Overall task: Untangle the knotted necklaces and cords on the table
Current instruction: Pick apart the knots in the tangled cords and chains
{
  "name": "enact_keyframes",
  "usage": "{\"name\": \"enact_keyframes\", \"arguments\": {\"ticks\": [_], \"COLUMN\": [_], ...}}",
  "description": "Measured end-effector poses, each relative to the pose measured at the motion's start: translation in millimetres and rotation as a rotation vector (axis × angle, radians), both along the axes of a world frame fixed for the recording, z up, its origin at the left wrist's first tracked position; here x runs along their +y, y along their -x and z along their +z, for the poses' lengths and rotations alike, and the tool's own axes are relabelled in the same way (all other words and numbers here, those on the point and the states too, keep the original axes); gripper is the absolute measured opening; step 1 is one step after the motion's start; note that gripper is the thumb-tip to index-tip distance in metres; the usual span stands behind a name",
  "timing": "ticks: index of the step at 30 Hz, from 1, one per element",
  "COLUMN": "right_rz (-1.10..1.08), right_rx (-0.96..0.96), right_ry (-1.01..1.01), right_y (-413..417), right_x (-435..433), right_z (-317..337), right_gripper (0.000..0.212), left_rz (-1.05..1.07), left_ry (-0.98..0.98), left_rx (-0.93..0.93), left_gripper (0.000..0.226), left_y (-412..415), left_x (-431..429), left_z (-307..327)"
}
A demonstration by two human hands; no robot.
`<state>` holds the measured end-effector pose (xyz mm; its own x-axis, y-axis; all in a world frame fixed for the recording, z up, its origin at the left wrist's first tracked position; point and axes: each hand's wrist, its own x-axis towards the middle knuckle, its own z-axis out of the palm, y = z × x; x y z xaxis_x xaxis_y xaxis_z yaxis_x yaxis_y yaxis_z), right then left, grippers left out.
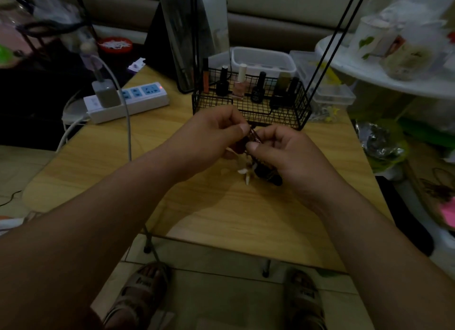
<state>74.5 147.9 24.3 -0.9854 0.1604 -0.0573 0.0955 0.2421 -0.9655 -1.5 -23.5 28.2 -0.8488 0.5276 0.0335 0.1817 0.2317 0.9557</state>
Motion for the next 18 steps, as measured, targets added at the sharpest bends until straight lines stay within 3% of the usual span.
{"name": "enact_keyframes", "arguments": {"ticks": [4, 8, 12, 18], "right_rz": [-0.049, -0.096, -0.128, -0.092], "right_rx": [0.013, -0.022, -0.027, -0.028], "right_ry": [0.016, 0.283, 0.557, 0.697], "right_y": [1.0, 3.6, 4.1, 3.9], "right_x": [2.3, 3.9, 5.6, 9.0], "right_z": [0.5, 3.5, 8.7, 9.8], "right_gripper": [0.004, 0.006, 0.009, 0.011], "left_rz": [0.043, 0.084, 0.084, -0.017], "left_ry": [0.036, 0.208, 0.276, 0.33], "left_rx": [-0.027, 0.117, 0.132, 0.108], "left_gripper": [0.01, 0.009, 0.013, 0.027], "left_y": [-2.1, -2.2, -2.3, -3.8], "left_x": [2.3, 3.2, 1.6, 1.3], "left_z": [1.3, -2.8, -3.0, -4.7]}}
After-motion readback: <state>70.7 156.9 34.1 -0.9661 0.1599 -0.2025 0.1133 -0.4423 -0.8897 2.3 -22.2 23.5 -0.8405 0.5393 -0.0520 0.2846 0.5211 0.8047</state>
